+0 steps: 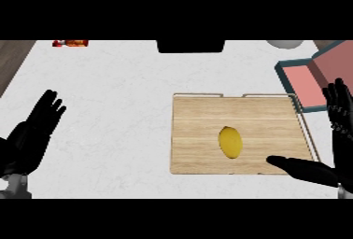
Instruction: Pick the lemon from the tray and place it in the cardboard box
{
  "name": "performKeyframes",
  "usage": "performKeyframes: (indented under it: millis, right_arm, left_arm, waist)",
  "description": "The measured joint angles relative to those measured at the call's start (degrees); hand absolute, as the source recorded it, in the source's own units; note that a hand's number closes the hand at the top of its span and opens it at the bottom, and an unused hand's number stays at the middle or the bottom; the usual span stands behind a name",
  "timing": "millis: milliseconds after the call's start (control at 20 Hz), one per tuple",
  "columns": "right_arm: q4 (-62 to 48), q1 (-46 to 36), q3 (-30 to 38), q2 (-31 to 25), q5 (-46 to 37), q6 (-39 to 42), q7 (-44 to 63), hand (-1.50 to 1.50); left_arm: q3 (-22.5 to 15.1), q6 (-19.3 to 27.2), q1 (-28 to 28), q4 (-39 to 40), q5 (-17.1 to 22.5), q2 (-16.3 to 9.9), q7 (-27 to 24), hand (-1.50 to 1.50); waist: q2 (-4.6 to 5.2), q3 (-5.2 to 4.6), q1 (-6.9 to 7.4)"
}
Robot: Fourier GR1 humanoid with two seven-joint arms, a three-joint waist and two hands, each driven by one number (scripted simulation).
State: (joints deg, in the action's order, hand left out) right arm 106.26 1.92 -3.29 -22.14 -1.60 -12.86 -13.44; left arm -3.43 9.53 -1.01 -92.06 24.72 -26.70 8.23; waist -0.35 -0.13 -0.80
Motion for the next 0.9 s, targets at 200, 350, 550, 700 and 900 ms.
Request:
performKeyframes:
  millis: [200,350,550,700,900]
  right_arm:
    - [3.9,2.0,-3.6,-7.8,-9.0,2.9,9.8,-1.50]
    - [6.4,1.4,-5.6,-13.5,-14.9,6.6,19.2,-1.50]
    - [10.3,-1.1,-10.1,-17.9,-20.1,13.4,33.5,-1.50]
    - [12.1,-5.5,-13.9,-18.3,-21.1,19.6,44.6,-1.50]
    - [11.6,-13.9,-18.4,-14.6,-19.9,26.9,58.8,-1.50]
  left_arm:
    - [0.3,-0.8,0.4,0.1,0.7,-0.1,0.4,0.00]
    - [0.5,-1.1,-0.1,0.1,0.7,-0.2,0.6,0.00]
    - [0.5,-1.7,-0.6,-0.1,1.0,-0.2,1.0,0.00]
    - [0.4,-1.9,-1.9,0.6,0.9,0.2,1.3,0.00]
    - [0.4,-2.6,-2.3,0.9,0.6,0.3,1.6,0.00]
  waist:
    - [0.00,-0.19,0.09]
    - [0.09,-0.28,0.43]
    - [0.20,-0.29,1.17]
    - [0.37,-0.23,1.64]
    - [0.45,-0.13,2.15]
